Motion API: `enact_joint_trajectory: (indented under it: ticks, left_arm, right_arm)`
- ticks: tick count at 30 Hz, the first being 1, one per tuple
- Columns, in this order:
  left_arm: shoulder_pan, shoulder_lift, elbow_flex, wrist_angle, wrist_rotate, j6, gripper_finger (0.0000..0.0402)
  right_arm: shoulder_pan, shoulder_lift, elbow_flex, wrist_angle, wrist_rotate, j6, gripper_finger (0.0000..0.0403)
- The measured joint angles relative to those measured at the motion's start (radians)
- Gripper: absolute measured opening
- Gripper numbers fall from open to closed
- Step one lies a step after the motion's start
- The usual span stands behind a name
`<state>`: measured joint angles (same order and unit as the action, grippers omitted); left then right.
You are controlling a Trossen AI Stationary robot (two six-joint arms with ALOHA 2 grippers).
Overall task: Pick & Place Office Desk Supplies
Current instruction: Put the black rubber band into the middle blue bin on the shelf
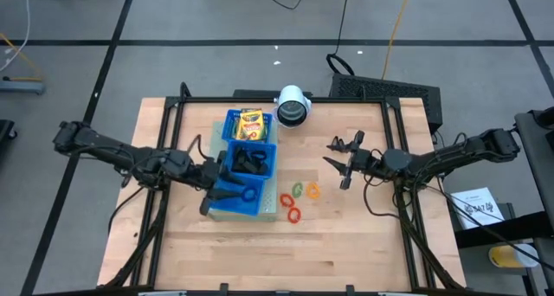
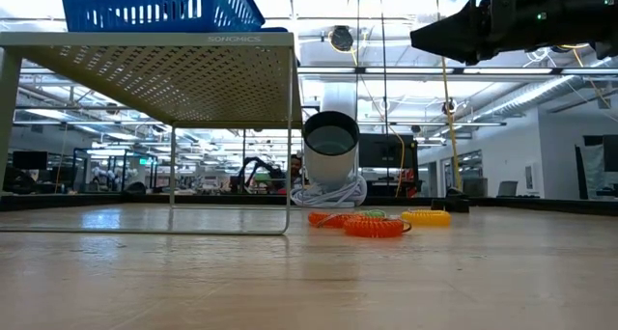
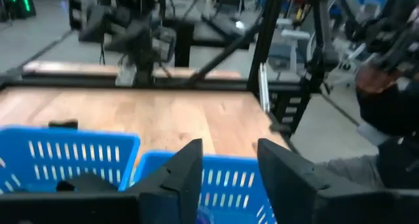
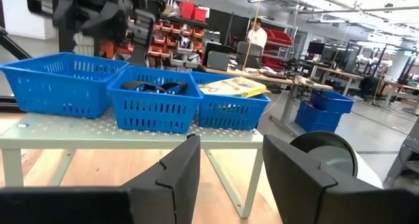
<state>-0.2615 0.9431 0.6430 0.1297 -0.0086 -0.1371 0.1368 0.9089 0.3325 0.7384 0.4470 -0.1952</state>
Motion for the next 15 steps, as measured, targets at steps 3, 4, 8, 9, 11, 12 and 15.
enact_joint_trajectory:
  ticks: [3, 4, 8, 9, 11, 12, 15]
  left_arm:
    - [0.000, -0.024, 0.001, 0.038, -0.001, 0.021, 0.0172]
    - [0.000, -0.035, 0.001, 0.044, -0.003, 0.043, 0.0177]
    - [0.000, -0.068, 0.002, 0.089, -0.049, 0.129, 0.0189]
    - [0.000, -0.071, 0.002, 0.094, -0.067, 0.143, 0.0191]
    - [0.000, -0.074, 0.002, 0.096, -0.101, 0.167, 0.0193]
    - [0.000, -0.074, 0.002, 0.096, -0.118, 0.178, 0.0193]
    - [0.000, -0.073, 0.002, 0.085, -0.162, 0.183, 0.0190]
  right_arm:
    - [0.001, 0.000, 0.000, -0.049, 0.083, 0.016, 0.0157]
    - [0.000, 0.000, 0.000, -0.080, 0.140, 0.037, 0.0158]
    - [-0.038, 0.000, 0.000, -0.265, 0.371, 0.147, 0.0158]
    - [-0.057, 0.000, 0.000, -0.316, 0.392, 0.186, 0.0158]
    - [-0.101, 0.000, 0.000, -0.417, 0.384, 0.261, 0.0158]
    - [-0.125, 0.000, 0.000, -0.468, 0.366, 0.297, 0.0158]
    - [-0.191, 0.000, 0.000, -0.629, 0.300, 0.372, 0.0159]
